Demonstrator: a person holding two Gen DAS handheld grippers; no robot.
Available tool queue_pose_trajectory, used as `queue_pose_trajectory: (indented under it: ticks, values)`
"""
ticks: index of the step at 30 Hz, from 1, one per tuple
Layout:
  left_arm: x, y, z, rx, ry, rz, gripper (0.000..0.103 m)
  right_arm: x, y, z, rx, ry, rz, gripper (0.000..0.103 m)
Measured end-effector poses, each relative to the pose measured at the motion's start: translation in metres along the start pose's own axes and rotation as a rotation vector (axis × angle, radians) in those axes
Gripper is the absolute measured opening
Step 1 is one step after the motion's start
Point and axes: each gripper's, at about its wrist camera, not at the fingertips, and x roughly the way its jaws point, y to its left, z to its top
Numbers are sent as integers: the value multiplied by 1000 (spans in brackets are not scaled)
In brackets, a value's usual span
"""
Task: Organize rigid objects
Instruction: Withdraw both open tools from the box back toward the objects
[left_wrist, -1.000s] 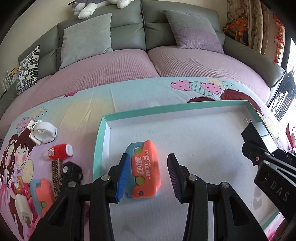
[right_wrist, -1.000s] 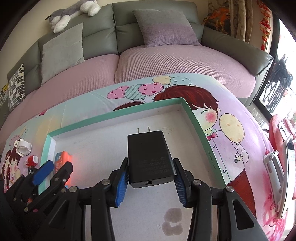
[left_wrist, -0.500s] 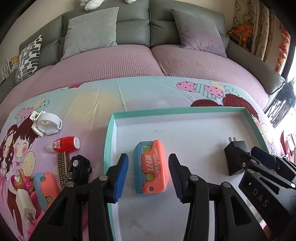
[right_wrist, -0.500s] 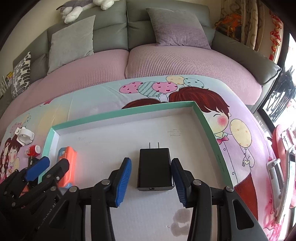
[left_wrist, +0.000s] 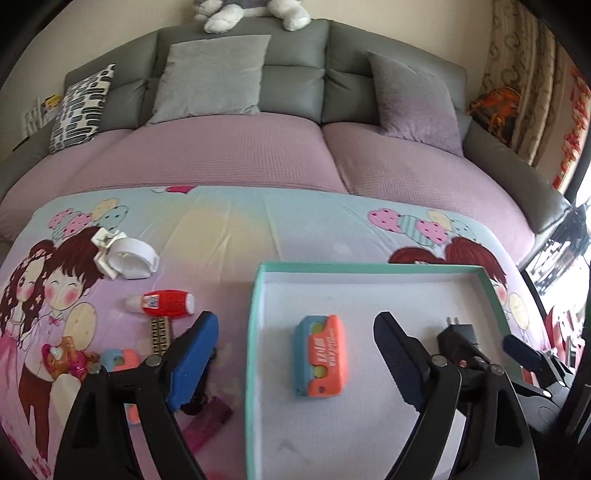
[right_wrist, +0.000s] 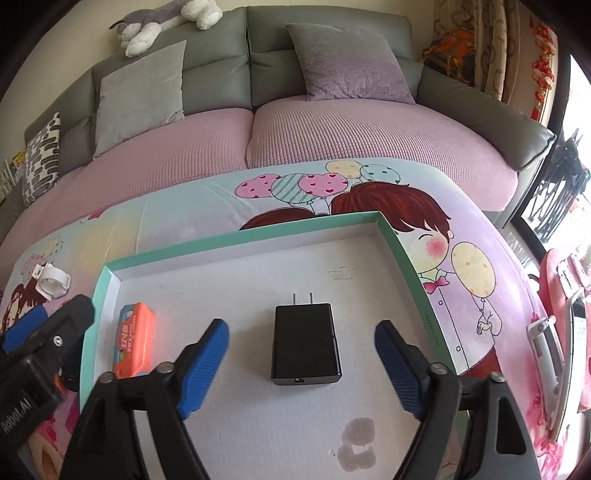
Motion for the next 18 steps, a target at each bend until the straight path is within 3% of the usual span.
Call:
queue_pose_trajectory:
  ticks: [2,7,14,18]
  values:
    - [2,12,0,-26,3,34,103,0,-1,0,6,-5,-2,102]
    - [1,32,0,-52,-13,100,103,-4,0,2,12,-38,2,103]
    - [-12,38,2,-50,-65,102,103,-17,12,5,-6,-109,21,103]
    - [-17,41,-2,-34,-71,155,103,-22,24,6,-25,-121,36,103]
